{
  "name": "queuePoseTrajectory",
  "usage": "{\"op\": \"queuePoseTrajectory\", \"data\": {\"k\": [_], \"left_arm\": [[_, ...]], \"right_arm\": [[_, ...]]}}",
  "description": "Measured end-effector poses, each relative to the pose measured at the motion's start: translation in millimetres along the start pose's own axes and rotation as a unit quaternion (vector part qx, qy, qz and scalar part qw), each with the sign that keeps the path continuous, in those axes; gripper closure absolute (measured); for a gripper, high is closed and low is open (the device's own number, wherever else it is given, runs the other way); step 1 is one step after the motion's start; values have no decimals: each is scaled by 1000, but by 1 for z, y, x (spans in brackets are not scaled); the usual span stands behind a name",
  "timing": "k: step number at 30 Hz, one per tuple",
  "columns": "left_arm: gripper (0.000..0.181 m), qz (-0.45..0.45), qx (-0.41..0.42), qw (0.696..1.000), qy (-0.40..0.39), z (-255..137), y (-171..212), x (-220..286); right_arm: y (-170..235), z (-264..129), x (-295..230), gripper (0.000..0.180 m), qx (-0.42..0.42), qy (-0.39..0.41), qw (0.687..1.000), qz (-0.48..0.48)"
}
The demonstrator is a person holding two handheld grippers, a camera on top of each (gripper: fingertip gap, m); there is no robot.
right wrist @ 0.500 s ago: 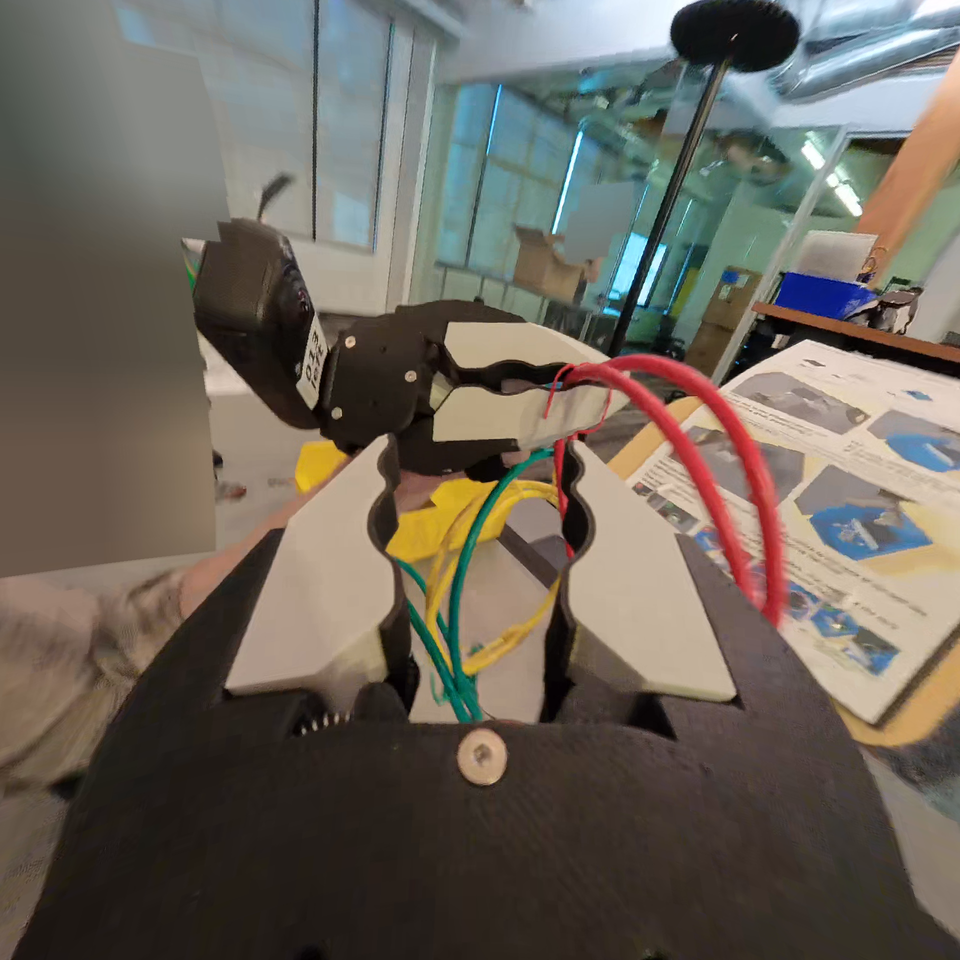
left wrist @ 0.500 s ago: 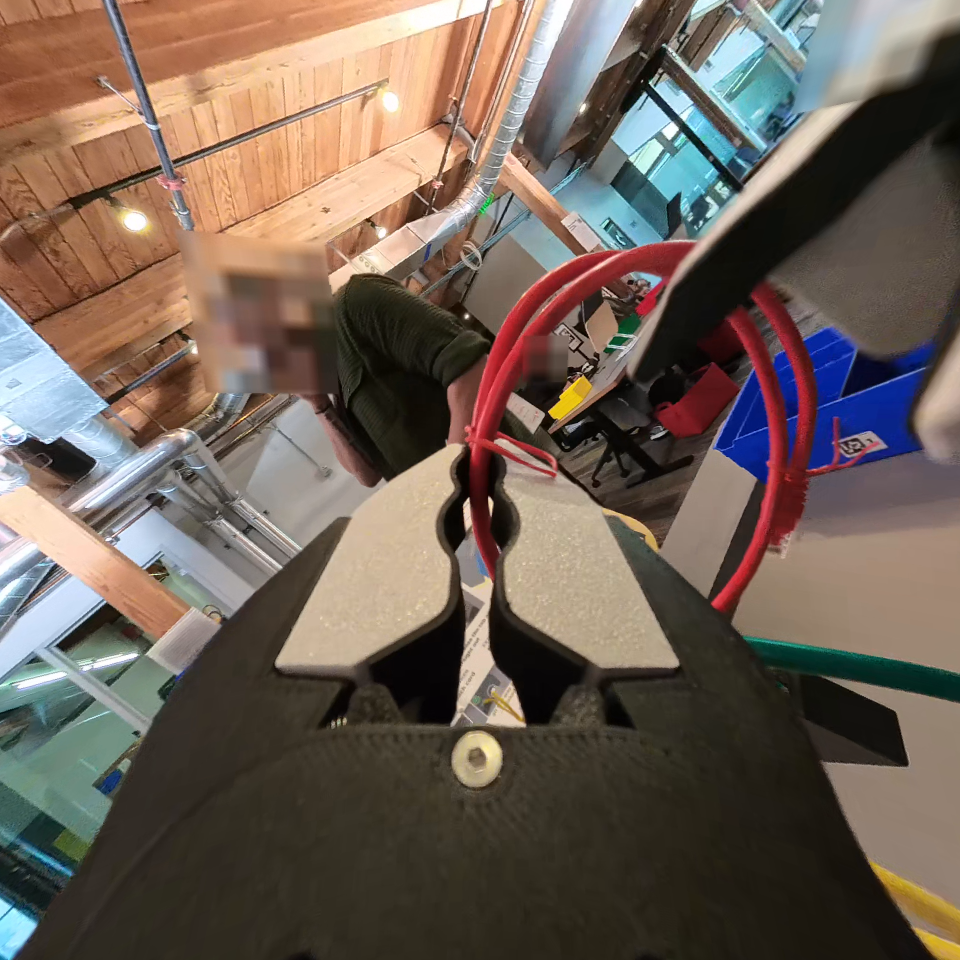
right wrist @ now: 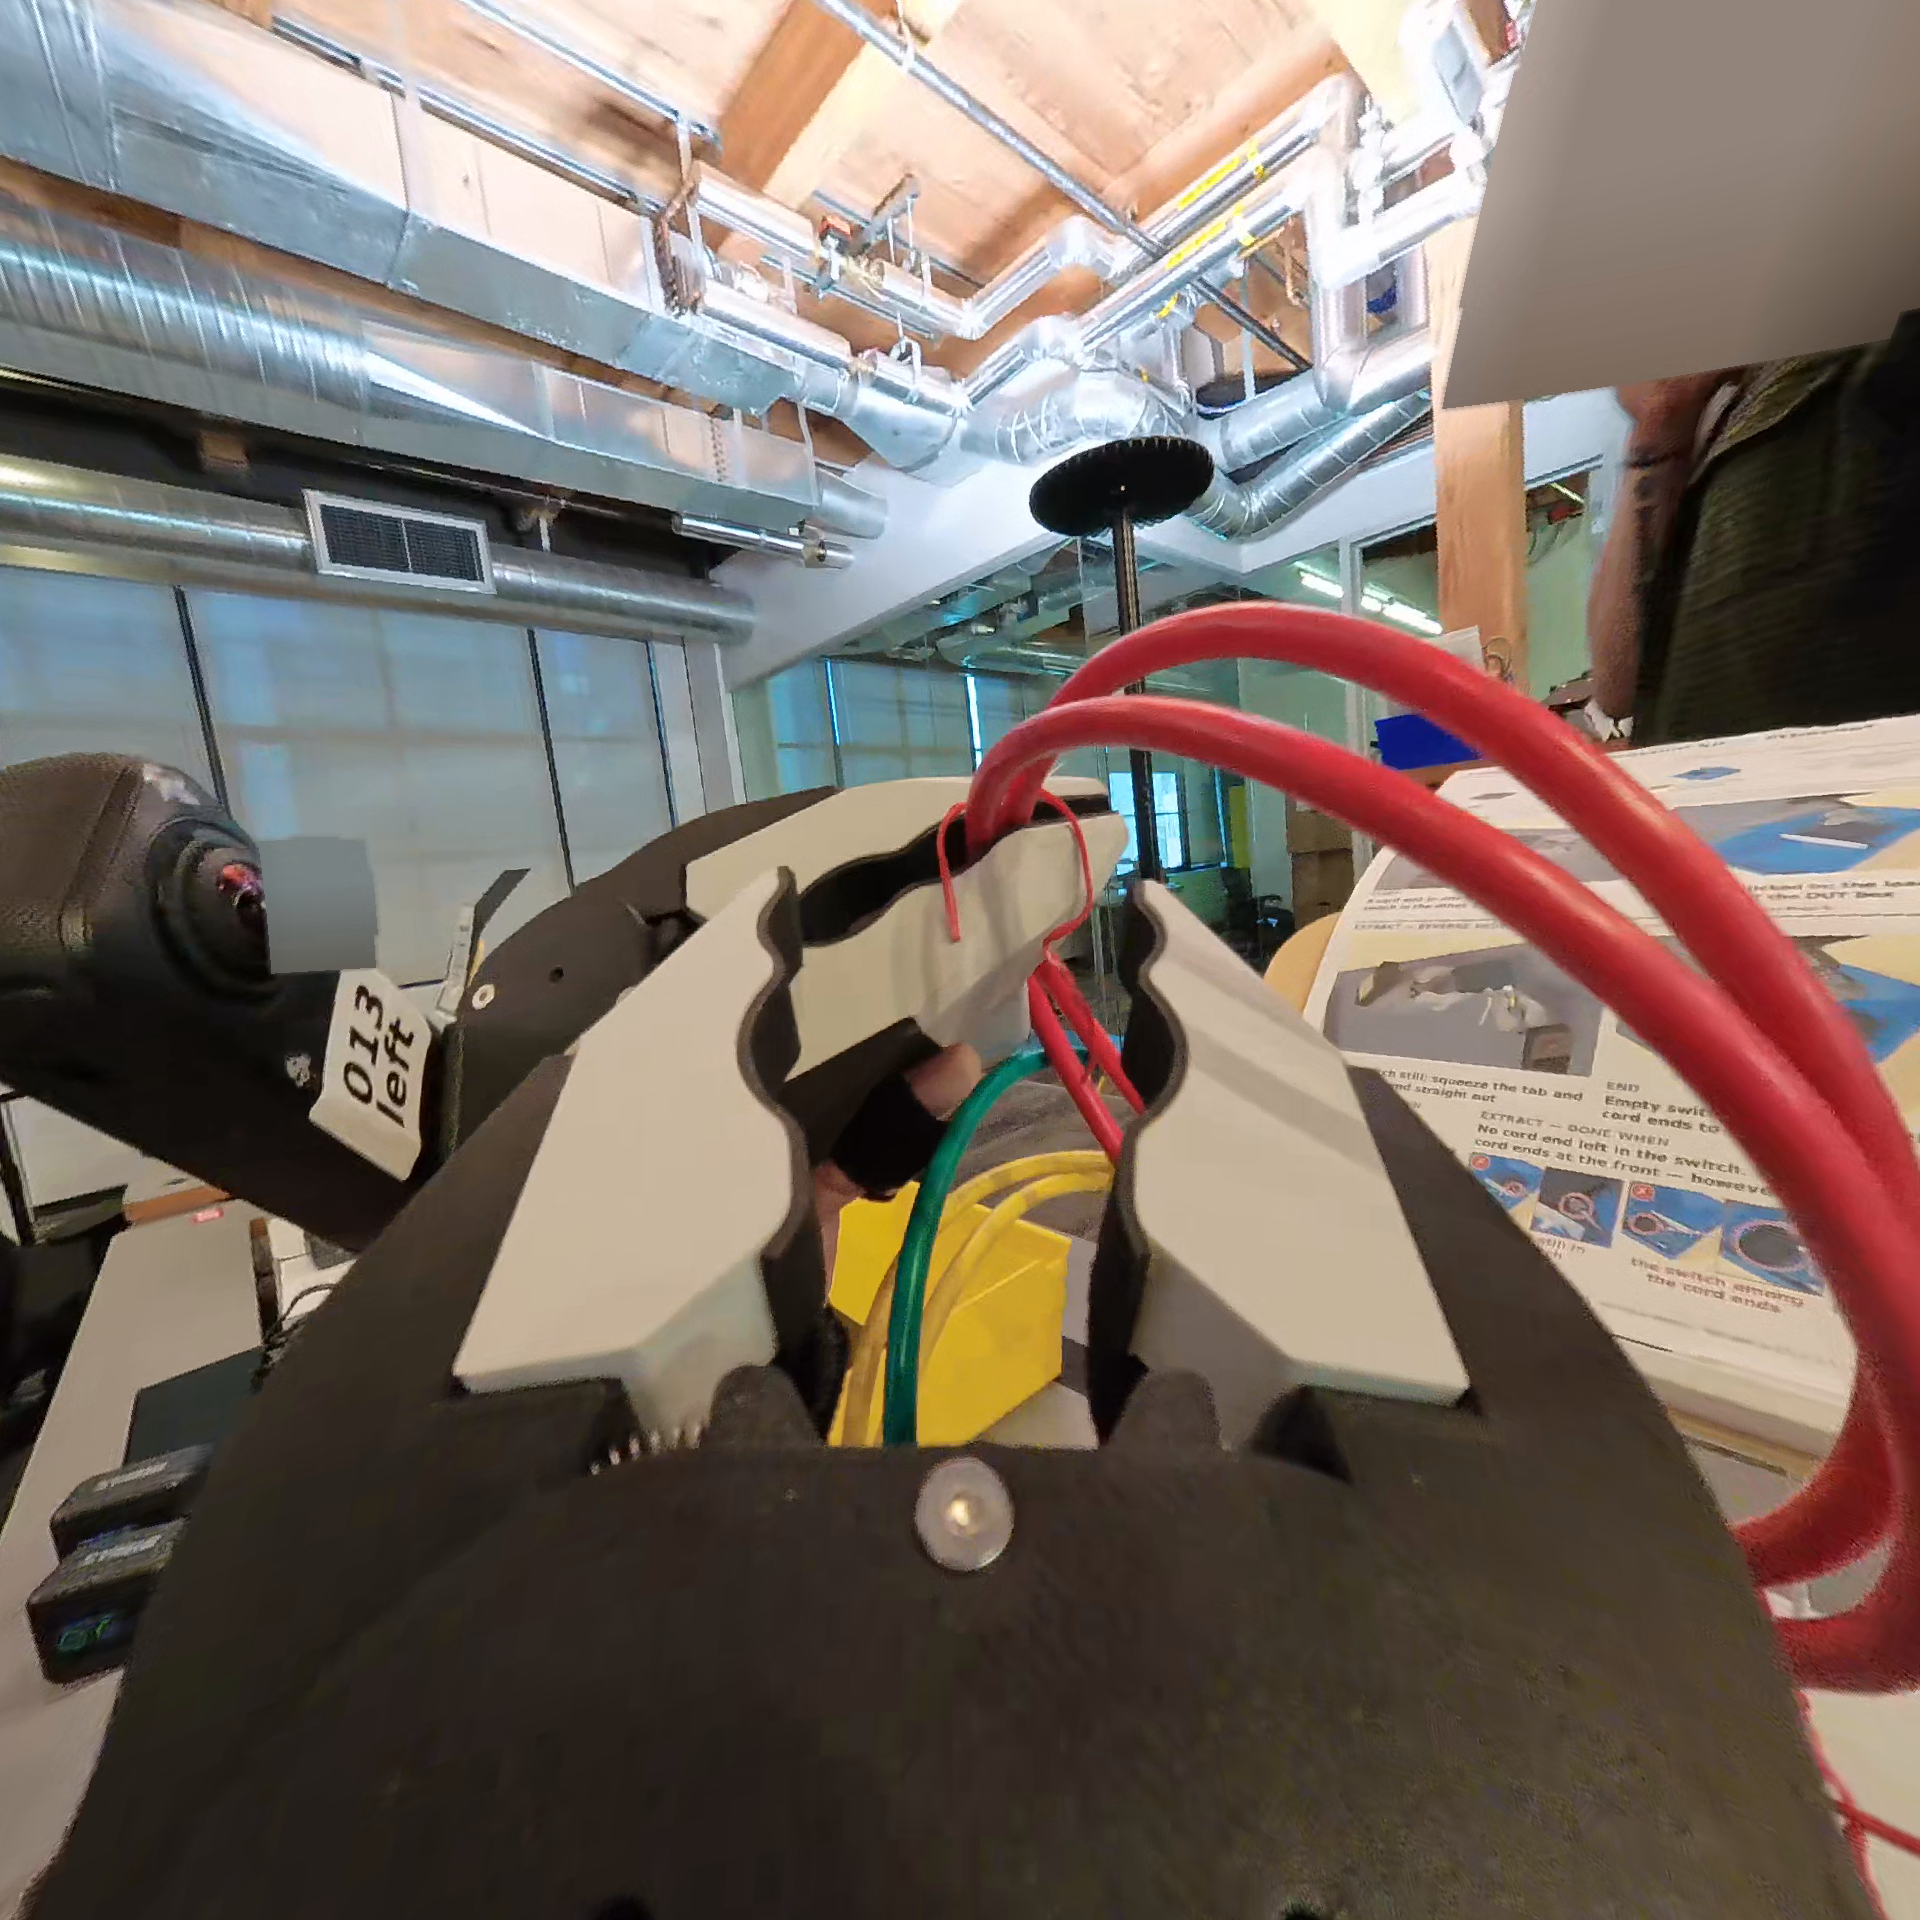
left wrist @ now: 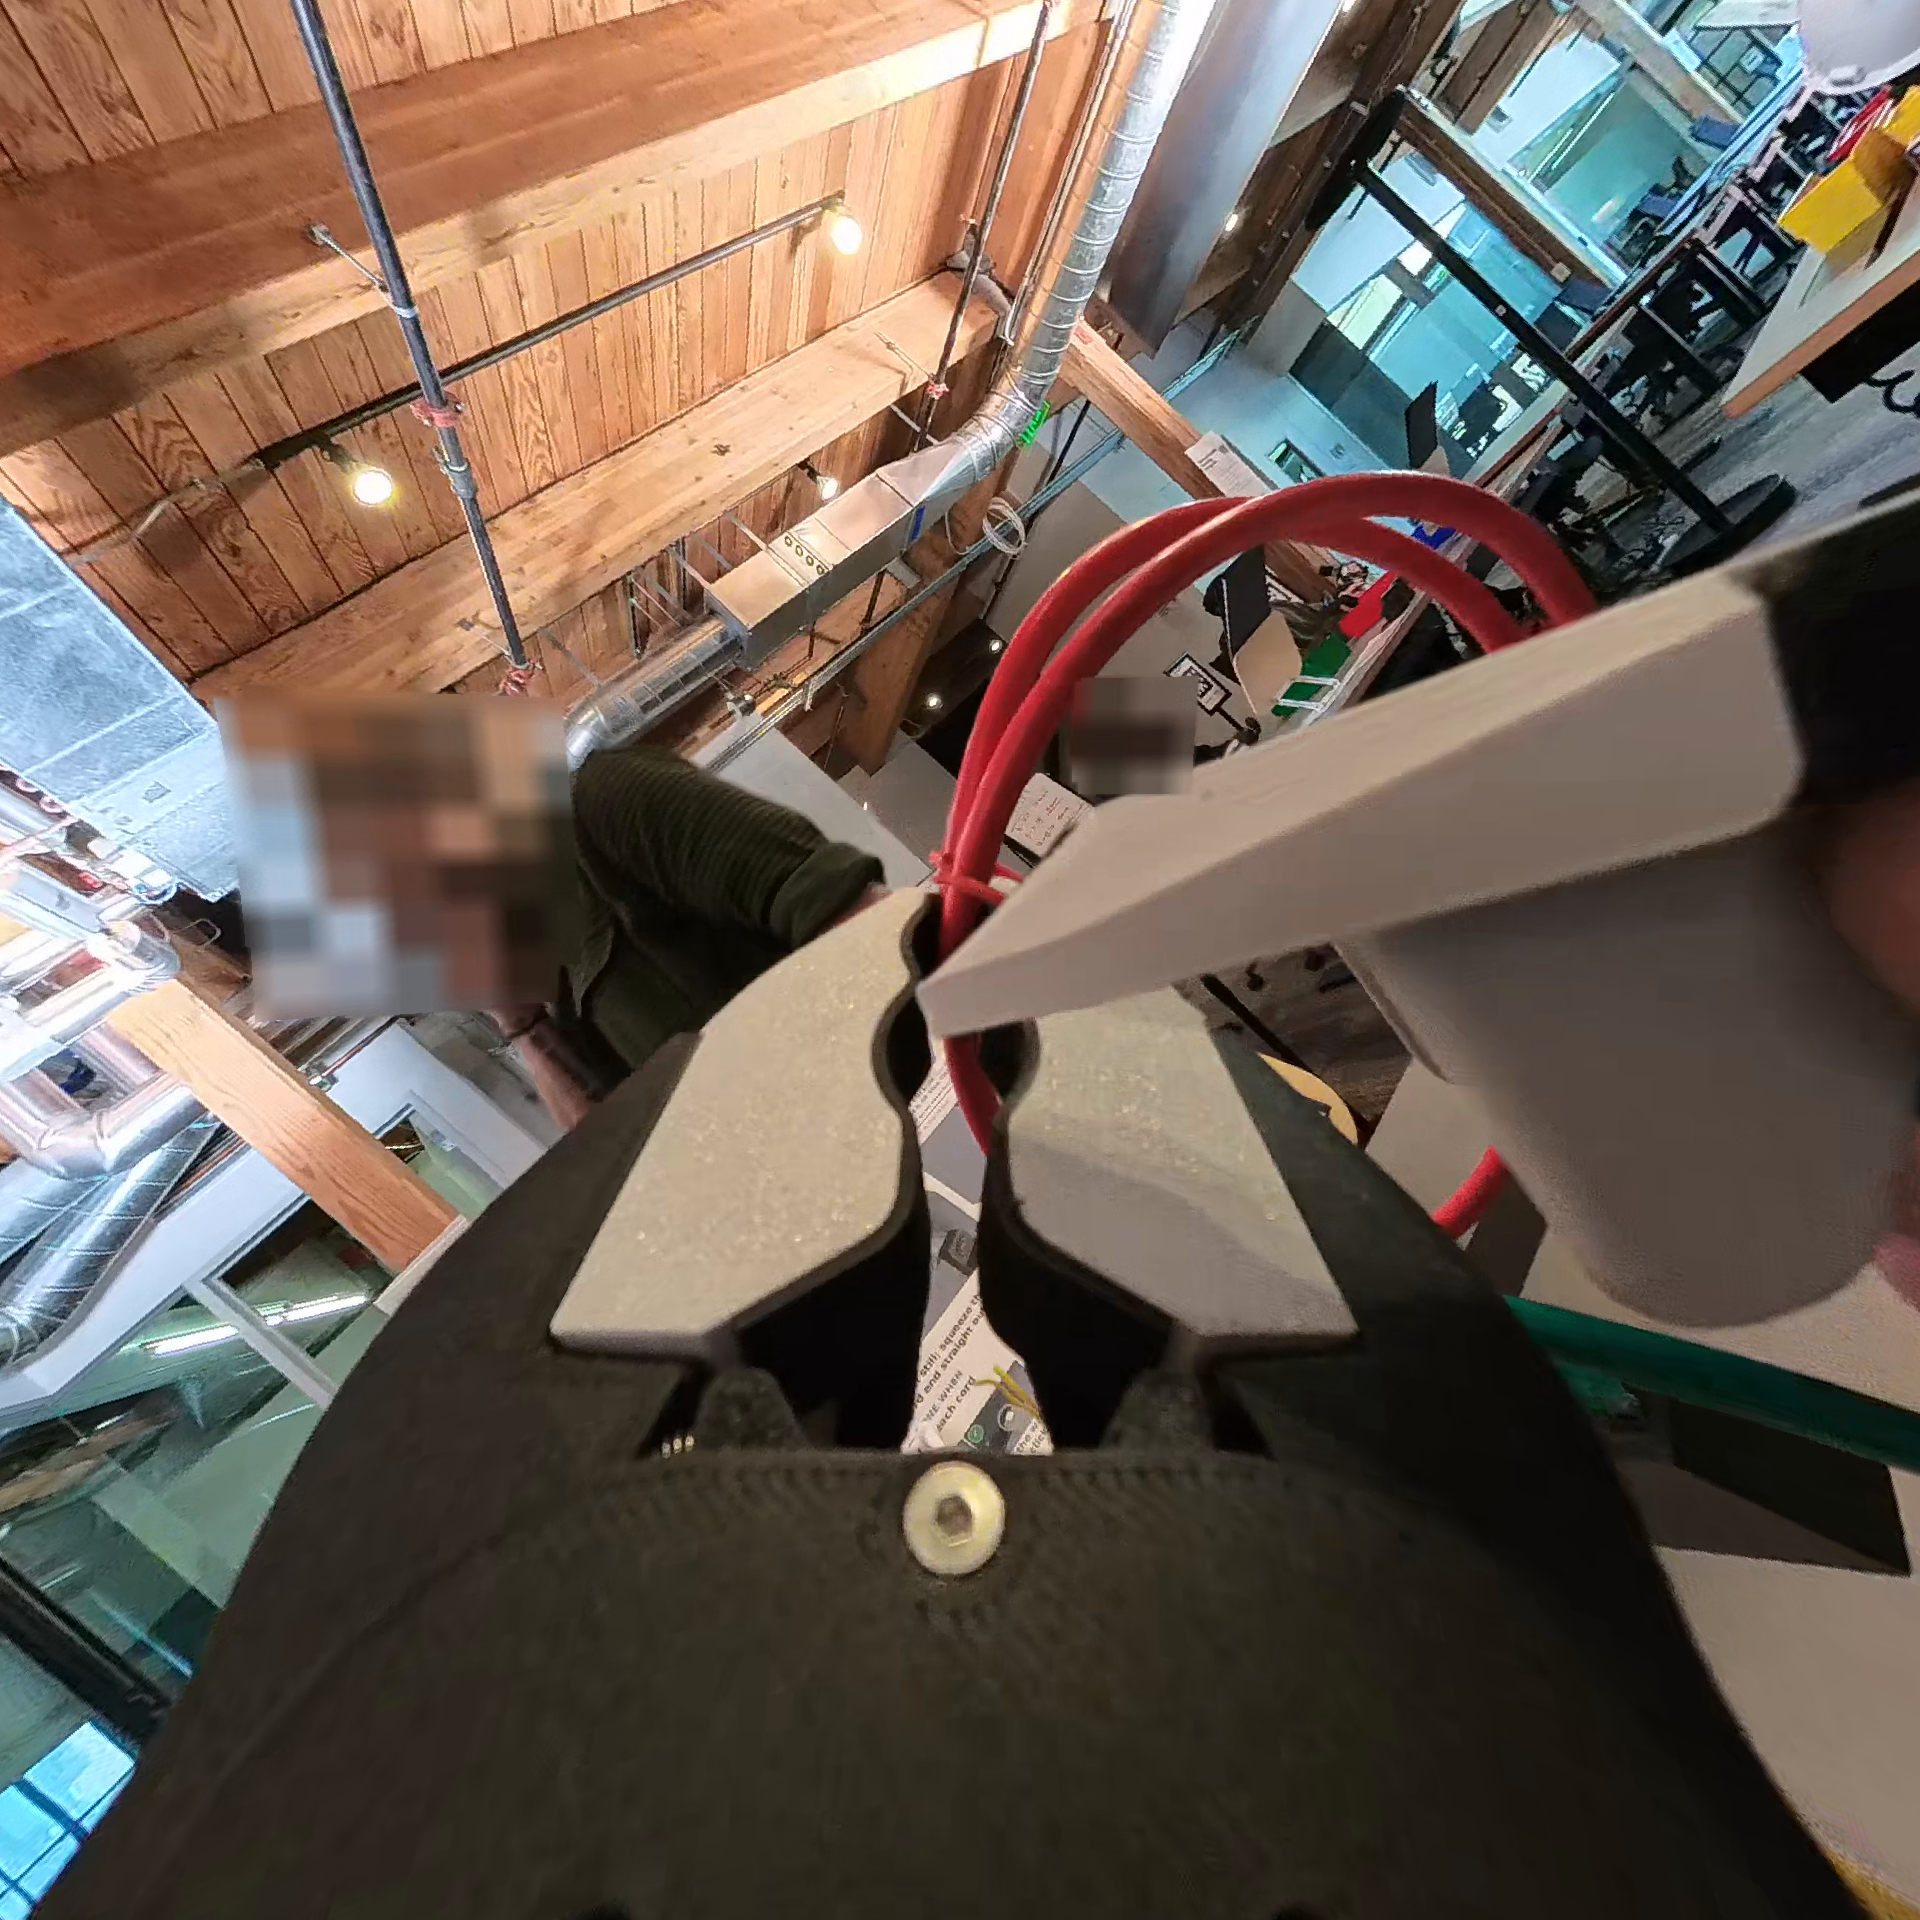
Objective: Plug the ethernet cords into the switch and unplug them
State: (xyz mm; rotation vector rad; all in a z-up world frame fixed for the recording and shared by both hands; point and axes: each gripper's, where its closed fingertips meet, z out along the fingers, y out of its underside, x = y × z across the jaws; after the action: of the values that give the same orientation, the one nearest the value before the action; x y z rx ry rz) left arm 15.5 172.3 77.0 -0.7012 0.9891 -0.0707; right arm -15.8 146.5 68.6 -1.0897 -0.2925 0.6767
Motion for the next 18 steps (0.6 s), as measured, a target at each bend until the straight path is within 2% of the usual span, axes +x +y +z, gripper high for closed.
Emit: {"op": "queuePoseTrajectory", "data": {"k": [5,12,18], "left_arm": [[176,2,-1,1000,-6,0,-1,-1],[176,6,0,1000,-8,1,-4,1],[176,8,1,1000,-11,2,-6,2]], "right_arm": [[-7,-1,2,136,13,0,1000,-15],[-6,-3,8,150,13,6,1000,-6],[-7,-5,9,152,16,9,1000,-9]]}}
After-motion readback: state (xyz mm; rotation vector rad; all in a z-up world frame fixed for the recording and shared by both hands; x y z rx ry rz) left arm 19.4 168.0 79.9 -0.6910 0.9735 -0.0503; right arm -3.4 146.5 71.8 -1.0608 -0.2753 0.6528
